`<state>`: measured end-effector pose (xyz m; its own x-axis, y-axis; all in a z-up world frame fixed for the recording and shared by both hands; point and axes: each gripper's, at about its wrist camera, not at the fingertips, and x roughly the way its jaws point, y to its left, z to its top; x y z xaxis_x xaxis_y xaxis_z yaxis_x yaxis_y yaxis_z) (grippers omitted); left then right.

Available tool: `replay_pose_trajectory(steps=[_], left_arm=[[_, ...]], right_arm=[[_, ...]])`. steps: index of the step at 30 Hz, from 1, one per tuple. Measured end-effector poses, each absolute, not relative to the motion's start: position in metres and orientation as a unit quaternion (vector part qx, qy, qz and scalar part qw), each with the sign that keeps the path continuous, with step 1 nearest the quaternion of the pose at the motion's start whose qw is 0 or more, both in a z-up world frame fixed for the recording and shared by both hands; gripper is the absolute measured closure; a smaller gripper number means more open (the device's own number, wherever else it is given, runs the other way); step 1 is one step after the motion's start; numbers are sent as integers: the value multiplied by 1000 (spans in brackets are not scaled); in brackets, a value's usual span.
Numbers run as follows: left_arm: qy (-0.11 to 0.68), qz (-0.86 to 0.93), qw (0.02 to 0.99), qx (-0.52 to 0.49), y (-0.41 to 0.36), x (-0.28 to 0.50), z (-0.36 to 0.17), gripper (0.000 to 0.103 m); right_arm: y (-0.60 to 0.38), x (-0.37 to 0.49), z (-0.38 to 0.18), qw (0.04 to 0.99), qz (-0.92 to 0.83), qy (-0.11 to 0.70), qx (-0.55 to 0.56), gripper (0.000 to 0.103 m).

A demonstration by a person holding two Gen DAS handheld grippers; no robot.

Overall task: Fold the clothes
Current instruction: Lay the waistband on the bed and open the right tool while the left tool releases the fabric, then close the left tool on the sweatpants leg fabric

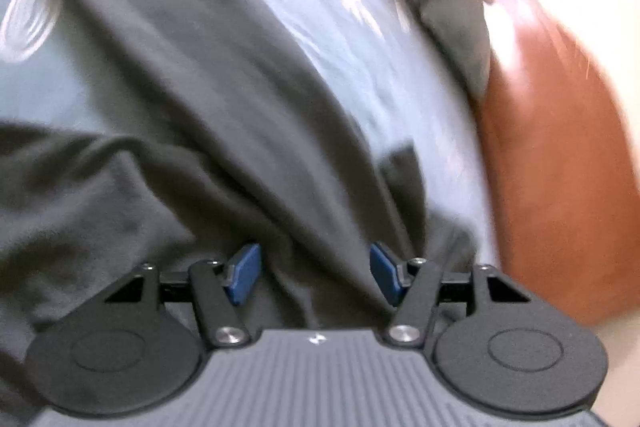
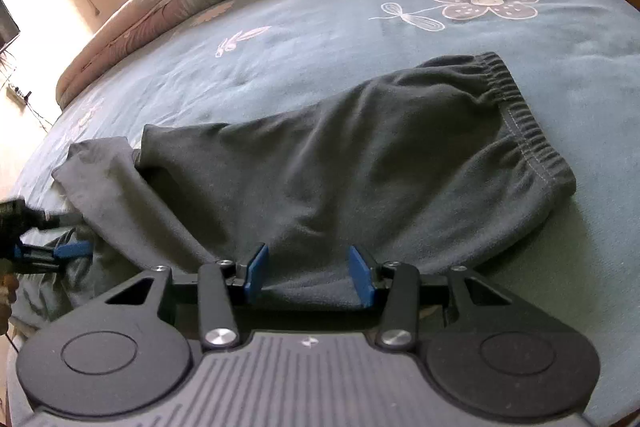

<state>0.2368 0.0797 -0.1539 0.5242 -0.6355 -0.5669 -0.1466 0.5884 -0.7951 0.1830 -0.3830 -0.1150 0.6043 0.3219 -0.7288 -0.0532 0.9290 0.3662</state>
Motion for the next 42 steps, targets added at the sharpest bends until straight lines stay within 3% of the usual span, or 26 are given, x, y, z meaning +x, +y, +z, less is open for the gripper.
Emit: replay_pose_trajectory(steps=[4, 18, 20, 31, 35, 38, 41, 42], left_arm=[[426, -138, 748, -489, 93, 241, -170, 43], [319, -119, 751, -566, 109, 246, -168, 40], [316, -127, 758, -556, 105, 250, -168, 33], [306, -139, 751, -569, 109, 260, -187, 38], [329, -120, 768, -536, 103, 276, -188, 64], [341, -110, 761, -541, 105, 276, -192, 74], [358, -88, 767, -525, 106, 272, -198, 95], [358, -86, 770, -520, 105, 271, -197, 95]], right_arm=[[-383, 184, -116, 882, 106, 431, 158, 52], [-378, 186, -117, 883, 109, 431, 150, 48], [-377, 186, -117, 883, 110, 431, 147, 47], [-375, 187, -117, 883, 112, 431, 146, 45], [-374, 187, -115, 883, 111, 433, 143, 44], [-375, 186, -116, 884, 112, 431, 145, 44], [-376, 185, -117, 884, 113, 429, 150, 44], [-376, 186, -117, 884, 112, 429, 149, 44]])
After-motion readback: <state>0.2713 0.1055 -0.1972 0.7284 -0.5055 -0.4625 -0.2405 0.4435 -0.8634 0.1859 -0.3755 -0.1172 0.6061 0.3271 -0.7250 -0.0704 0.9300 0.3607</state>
